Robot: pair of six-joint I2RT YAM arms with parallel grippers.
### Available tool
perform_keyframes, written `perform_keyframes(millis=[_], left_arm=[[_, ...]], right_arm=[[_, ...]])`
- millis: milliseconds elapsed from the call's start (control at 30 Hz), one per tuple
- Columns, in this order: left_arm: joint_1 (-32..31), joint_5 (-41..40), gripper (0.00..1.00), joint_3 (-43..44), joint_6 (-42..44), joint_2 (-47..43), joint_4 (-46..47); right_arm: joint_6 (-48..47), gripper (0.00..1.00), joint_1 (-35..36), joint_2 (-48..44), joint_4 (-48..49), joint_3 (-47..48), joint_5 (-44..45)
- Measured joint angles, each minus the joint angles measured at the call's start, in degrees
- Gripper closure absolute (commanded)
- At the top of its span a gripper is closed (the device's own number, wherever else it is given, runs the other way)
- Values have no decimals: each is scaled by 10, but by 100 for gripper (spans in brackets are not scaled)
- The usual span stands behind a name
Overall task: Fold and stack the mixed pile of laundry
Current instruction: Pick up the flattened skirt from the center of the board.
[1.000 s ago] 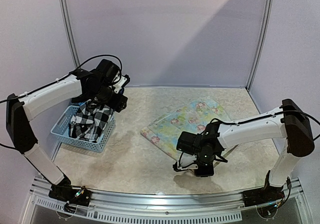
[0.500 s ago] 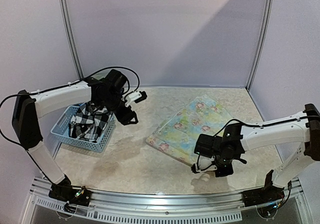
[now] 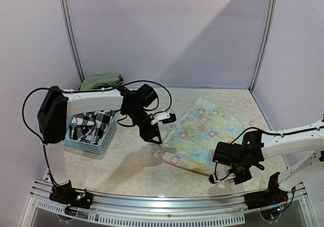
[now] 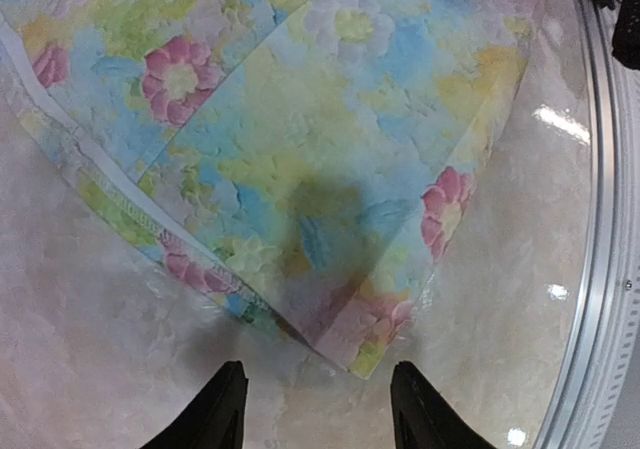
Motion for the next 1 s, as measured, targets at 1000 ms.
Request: perform_keyframes(millis=[1000], left_arm=[[-41, 17, 54, 25, 25, 103, 5]], right_arm=[[-1, 100, 0, -5, -3, -2, -13]])
